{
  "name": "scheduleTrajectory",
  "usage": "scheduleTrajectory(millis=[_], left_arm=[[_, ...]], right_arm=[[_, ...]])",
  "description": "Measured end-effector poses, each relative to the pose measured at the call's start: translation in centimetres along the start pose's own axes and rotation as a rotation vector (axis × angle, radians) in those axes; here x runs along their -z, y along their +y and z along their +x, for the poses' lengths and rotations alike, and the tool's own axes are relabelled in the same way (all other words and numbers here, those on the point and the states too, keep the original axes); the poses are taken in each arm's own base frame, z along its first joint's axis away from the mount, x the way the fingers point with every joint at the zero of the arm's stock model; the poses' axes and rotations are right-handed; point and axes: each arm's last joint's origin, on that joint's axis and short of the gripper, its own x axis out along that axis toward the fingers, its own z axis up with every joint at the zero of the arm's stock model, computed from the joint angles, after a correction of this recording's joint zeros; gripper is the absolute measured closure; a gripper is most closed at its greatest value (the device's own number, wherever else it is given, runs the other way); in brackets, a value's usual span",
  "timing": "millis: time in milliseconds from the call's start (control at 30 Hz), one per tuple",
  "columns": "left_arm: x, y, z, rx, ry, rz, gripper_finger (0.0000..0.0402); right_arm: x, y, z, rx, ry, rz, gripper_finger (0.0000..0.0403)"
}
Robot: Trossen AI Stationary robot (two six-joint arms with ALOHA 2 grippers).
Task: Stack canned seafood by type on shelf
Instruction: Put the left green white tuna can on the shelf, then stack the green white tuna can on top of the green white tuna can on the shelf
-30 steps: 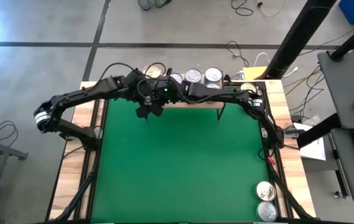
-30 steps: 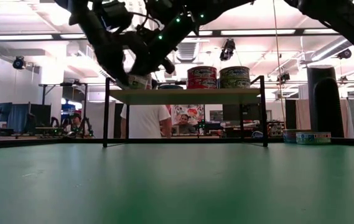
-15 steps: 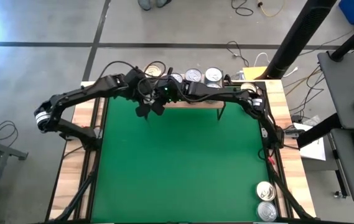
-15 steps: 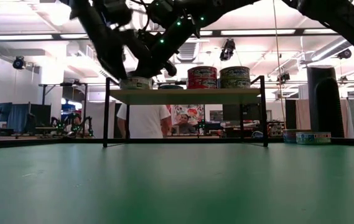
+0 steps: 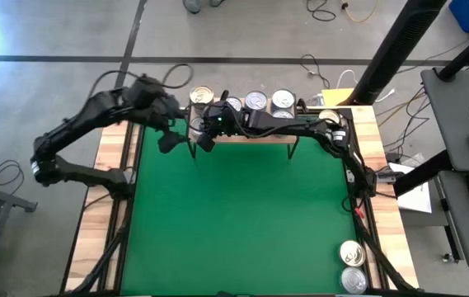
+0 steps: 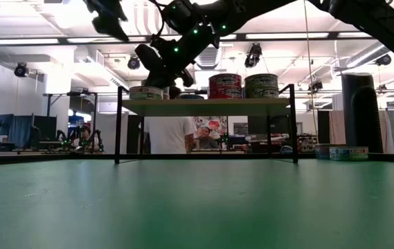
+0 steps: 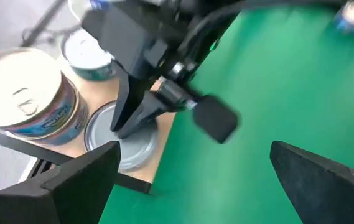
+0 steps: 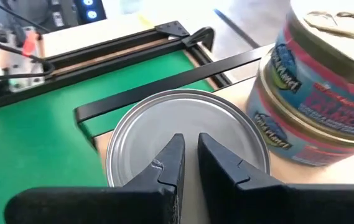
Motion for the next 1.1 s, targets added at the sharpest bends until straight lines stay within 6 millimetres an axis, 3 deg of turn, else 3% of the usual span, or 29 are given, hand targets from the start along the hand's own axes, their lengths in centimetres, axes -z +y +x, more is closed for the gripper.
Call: scheduleTrajectory(millis=[133, 267, 367, 500, 667, 767, 900, 1000, 1100], left_arm=[[0.6, -1.2, -2.7, 0.002, -0.152, -0.034, 0.0016], [1.5, -2.2, -3.2, 0.019, -0.239, -0.073, 0.003], [2.3, -3.4, -2.9, 0.079, -0.267, -0.071, 0.0036], [2.4, -6.3, -2.6, 0.18, -0.374, -0.041, 0.0037], [2.8, -9.6, -1.4, 0.192, -0.389, -0.018, 0.0037], [3.0, -10.6, -0.6, 0.19, -0.367, -0.054, 0.0037], [2.7, -11.2, -0.5, 0.192, -0.369, -0.094, 0.0037], [2.2, -11.6, -1.0, 0.205, -0.388, -0.134, 0.0037], [1.8, -11.9, -1.9, 0.233, -0.41, -0.154, 0.0037]], right_arm=[[-0.5, 0.0, -0.2, 0.014, -0.027, -0.026, 0.0364], [-2.2, 0.0, -1.4, 0.01, -0.09, -0.063, 0.0365], [-4.8, 0.2, -4.1, 0.0, -0.181, -0.09, 0.0365], [-7.6, 1.2, -9.2, -0.026, -0.284, -0.139, 0.0365], [-8.7, 3.5, -16.4, -0.074, -0.292, -0.228, 0.0365], [-8.0, 5.2, -20.6, -0.065, -0.209, -0.303, 0.0365], [-5.1, 7.2, -24.9, 0.061, 0.013, -0.401, 0.0365], [-2.9, 6.6, -28.5, 0.276, 0.158, -0.356, 0.0365], [-1.4, 4.9, -32.1, 0.505, 0.158, -0.184, 0.0365]])
